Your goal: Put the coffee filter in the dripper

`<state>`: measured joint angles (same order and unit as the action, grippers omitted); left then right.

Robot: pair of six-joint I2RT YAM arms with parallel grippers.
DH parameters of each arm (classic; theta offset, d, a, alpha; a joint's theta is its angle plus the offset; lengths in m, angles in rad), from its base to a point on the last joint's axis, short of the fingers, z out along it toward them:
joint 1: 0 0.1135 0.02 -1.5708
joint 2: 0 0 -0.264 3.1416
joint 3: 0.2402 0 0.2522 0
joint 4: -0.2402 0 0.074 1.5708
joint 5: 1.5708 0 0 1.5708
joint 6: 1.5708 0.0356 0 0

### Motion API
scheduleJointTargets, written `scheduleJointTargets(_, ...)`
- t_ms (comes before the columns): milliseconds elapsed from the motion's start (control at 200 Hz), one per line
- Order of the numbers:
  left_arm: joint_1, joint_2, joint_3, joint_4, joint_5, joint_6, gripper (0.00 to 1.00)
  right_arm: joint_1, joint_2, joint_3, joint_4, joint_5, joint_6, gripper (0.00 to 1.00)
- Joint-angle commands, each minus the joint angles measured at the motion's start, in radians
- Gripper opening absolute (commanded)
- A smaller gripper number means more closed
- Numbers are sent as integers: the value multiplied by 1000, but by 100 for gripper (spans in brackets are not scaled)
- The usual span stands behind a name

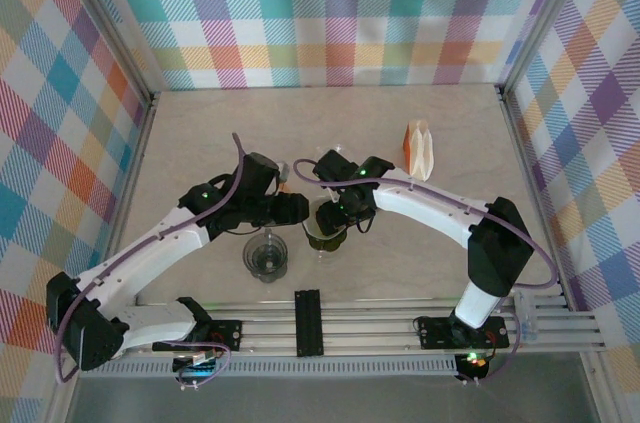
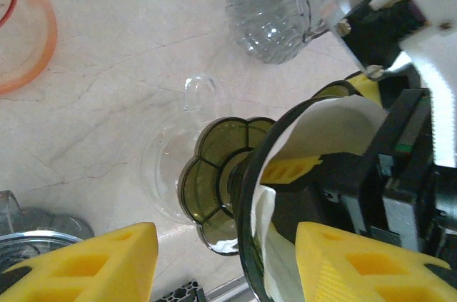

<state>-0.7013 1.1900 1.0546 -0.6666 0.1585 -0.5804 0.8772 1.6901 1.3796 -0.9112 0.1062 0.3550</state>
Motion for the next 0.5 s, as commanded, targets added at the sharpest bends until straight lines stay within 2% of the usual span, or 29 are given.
scheduleJointTargets(0, 11, 18, -11, 36, 18, -4, 54, 4, 25, -7, -2, 25, 10, 72)
scheduleJointTargets(115, 11, 30, -16, 34, 19, -3, 51, 5, 25, -10, -2, 23, 13, 72)
scheduleJointTargets(355, 11, 31, -22, 13, 22, -3, 27, 5, 26, -10, -2, 25, 15, 72)
scheduleJointTargets(495, 10, 24, -24, 8, 27, -7, 26, 5, 26, -10, -2, 26, 16, 72)
